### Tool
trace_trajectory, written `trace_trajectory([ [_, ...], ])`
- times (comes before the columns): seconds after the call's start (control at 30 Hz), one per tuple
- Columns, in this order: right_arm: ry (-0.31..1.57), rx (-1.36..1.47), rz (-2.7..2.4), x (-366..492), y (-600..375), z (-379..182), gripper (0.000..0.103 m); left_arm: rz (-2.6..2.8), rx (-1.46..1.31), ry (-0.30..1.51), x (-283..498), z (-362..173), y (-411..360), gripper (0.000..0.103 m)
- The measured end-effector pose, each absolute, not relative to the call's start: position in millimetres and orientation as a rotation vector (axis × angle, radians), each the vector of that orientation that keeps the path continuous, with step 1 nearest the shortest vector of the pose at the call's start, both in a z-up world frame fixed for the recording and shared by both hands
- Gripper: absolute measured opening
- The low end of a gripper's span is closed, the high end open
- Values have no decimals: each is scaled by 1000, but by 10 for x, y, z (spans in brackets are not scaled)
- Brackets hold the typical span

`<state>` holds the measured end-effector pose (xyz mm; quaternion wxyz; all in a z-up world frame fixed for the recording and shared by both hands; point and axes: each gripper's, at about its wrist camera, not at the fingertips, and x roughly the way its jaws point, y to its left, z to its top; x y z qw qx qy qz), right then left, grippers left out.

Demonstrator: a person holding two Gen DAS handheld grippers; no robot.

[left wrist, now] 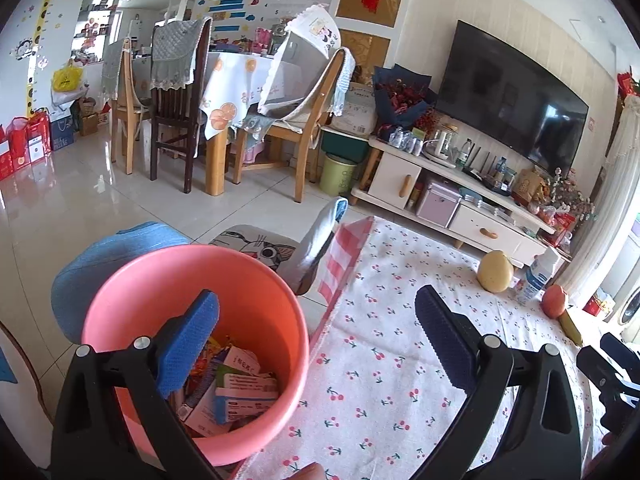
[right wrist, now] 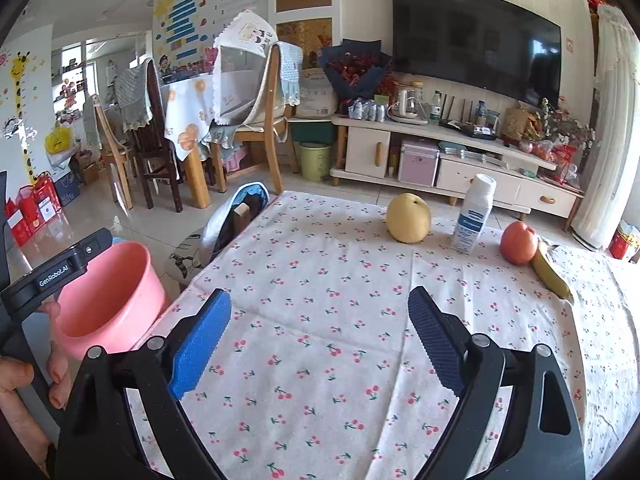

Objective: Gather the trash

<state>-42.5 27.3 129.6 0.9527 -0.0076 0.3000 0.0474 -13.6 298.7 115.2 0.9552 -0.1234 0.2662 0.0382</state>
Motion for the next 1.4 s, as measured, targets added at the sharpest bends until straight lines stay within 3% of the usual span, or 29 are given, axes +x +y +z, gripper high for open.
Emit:
trace_trajectory([
  [0.37,570,33,-40,-645,-545,1270,94,-49,-99,449,-373,1237,2248,99],
  [1.4,544,153,-245,-1059,-2074,1169,95,-178,23,491,-640,1172,700,99],
])
